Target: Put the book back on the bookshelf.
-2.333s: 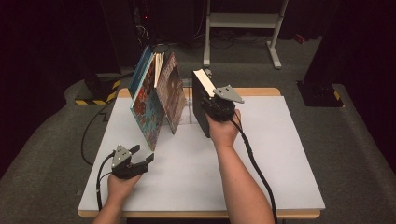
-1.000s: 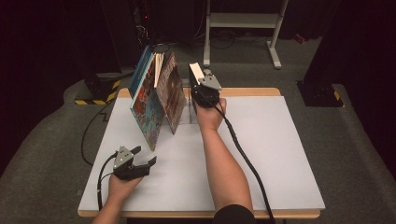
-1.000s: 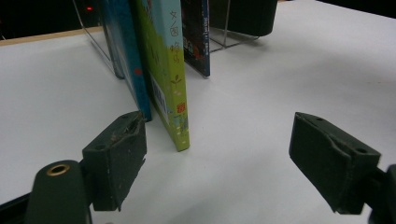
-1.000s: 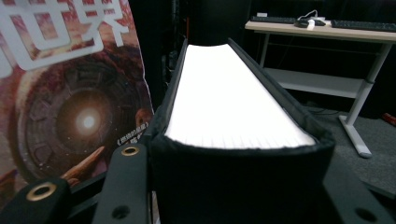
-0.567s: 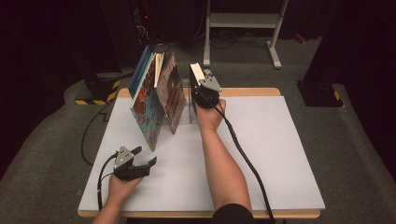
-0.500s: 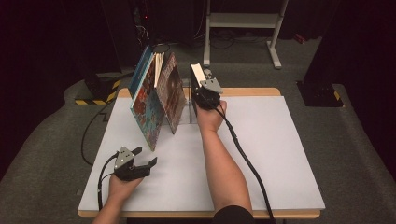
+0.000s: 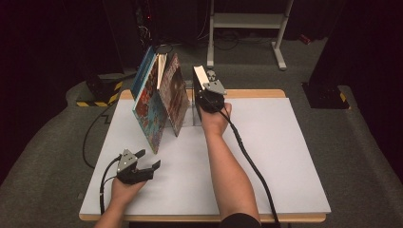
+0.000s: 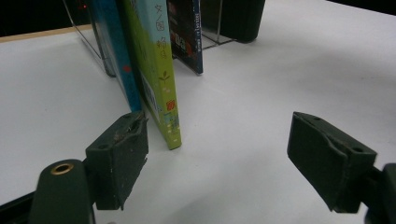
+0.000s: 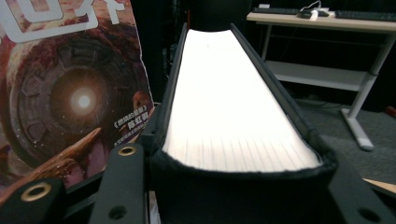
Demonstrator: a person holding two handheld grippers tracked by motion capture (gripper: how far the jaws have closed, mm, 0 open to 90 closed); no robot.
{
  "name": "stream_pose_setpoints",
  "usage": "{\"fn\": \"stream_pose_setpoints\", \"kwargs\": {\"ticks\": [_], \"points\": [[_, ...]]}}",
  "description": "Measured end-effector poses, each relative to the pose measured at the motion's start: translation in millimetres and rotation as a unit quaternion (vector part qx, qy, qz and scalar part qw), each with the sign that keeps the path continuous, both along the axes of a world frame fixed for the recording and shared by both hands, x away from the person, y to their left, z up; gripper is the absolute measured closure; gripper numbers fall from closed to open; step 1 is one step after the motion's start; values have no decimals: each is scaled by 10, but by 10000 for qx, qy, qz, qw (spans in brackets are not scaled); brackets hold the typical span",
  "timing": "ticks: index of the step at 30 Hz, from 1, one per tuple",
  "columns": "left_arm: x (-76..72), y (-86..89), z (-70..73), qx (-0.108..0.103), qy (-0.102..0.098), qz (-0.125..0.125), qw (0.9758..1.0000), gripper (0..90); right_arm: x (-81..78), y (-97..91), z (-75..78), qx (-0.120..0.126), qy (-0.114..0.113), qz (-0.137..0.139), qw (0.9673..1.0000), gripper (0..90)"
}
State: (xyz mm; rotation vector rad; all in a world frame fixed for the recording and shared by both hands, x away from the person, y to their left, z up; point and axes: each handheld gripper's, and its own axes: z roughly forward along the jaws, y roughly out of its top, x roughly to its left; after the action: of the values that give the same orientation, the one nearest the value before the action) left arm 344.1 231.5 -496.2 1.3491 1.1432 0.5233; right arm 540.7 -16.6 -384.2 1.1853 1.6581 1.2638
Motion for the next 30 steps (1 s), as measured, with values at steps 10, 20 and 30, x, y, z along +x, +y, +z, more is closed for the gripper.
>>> {"fn": "stream_pose_setpoints", "kwargs": {"ticks": [10,20,30], "points": [[0,0,-1,-2,-1,-9,10000,209,-37,77,-14,7,-77,-571,9983,523],[5,-10,-10,12,22,-18,10000,211,-41,98,-20,65,-96,-799,9967,518],[10,-8,-16,69,42,-29,10000,213,-56,75,-11,89,52,-595,9982,465]]}}
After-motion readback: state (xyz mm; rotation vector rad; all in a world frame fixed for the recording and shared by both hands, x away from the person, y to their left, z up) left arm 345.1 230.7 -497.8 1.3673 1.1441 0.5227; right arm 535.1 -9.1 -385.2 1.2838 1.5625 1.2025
